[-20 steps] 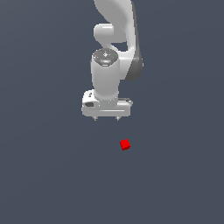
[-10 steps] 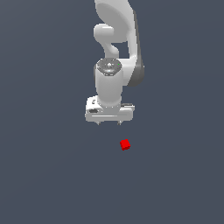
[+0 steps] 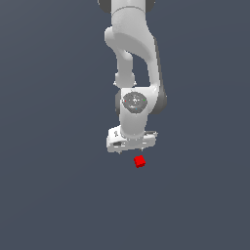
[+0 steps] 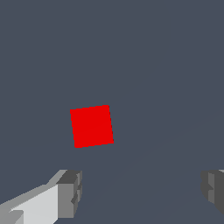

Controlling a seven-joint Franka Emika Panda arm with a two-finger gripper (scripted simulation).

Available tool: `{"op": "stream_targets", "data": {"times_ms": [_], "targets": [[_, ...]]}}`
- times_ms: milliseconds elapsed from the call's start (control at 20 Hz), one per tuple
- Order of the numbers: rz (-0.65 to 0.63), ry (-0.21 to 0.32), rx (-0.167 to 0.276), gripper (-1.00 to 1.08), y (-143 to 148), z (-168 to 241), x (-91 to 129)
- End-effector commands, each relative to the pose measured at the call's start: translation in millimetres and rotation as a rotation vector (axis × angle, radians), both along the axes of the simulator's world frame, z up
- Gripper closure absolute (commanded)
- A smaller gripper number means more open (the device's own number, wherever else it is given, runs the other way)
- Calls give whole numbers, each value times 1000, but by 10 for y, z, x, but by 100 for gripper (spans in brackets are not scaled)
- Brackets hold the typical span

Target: Pick up the red cube and move it to a goal position.

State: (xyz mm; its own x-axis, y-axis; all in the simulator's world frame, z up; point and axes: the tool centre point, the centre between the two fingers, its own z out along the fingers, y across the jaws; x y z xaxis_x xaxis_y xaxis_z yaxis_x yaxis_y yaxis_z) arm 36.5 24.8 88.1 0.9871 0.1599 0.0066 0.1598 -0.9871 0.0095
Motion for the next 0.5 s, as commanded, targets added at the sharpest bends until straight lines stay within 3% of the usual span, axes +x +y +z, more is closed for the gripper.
{"op": "stream_targets", "data": {"times_ms": [0, 450], "targets": [[36, 2, 3, -92, 119, -191, 70], [120, 8, 8, -92, 401, -618, 222]]}}
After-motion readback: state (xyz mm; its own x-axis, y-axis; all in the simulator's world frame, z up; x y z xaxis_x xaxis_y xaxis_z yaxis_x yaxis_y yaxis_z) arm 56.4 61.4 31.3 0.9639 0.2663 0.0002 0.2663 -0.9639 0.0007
